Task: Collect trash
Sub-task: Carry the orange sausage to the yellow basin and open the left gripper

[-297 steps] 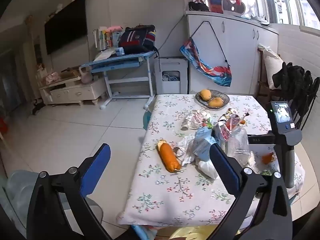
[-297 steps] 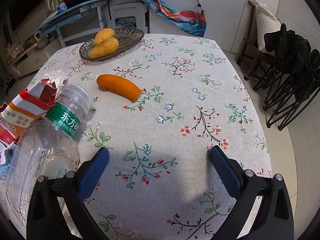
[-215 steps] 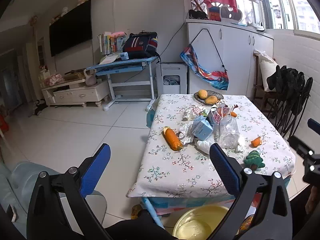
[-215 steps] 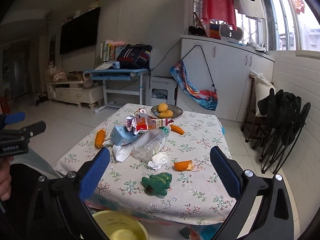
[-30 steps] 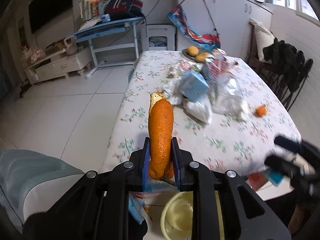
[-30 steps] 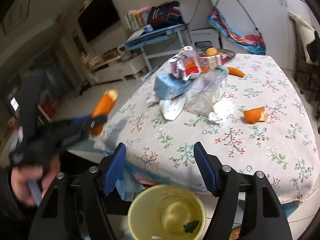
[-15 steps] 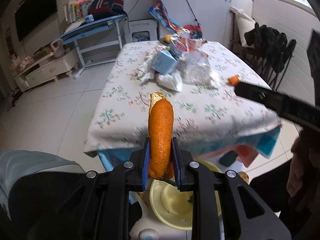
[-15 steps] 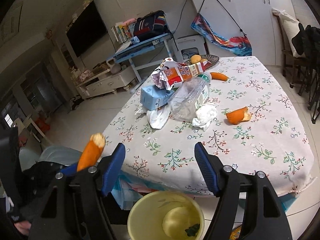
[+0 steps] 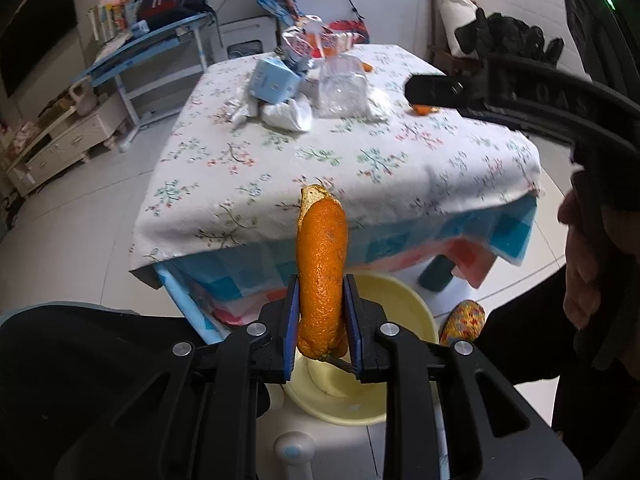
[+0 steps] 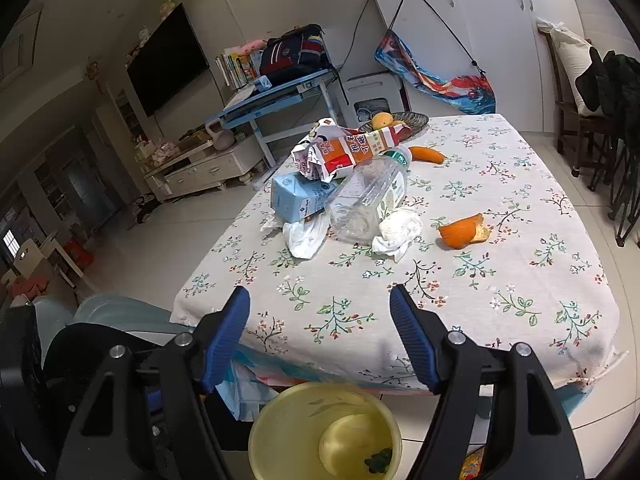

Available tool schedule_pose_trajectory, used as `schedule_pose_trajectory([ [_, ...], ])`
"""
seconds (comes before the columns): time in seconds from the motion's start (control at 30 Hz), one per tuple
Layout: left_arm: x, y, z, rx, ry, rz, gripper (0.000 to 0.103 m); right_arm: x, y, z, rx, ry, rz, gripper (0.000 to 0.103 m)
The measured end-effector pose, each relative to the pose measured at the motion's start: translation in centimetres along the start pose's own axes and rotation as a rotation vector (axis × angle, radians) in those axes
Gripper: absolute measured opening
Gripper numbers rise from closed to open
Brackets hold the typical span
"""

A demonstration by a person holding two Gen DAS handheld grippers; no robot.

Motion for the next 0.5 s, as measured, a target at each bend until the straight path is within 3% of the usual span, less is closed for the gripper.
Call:
schedule_pose_trajectory([
  [0.37, -0.6, -1.3, -1.1, -0.023, 0.062, -0.050, 0.022, 0.0, 0.0, 0.0, -0.006, -0.003, 0.007, 0.072],
  [0.5, -0.8, -1.4, -1.1, -0.013, 0.065, -0.060, 0.033, 0.0, -0.1, 0.0, -0.009, -0.004, 0.004, 0.072],
])
Point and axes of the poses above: each gripper's, at about its wrist camera, not at the fingertips, and z roughly against the way its jaws point, y to its left, x to its top, the point moved 2 cm from there along -z, roughly the way its jaws point, and after that the axes turned 13 degrees about -x, right-handed, at the moved point
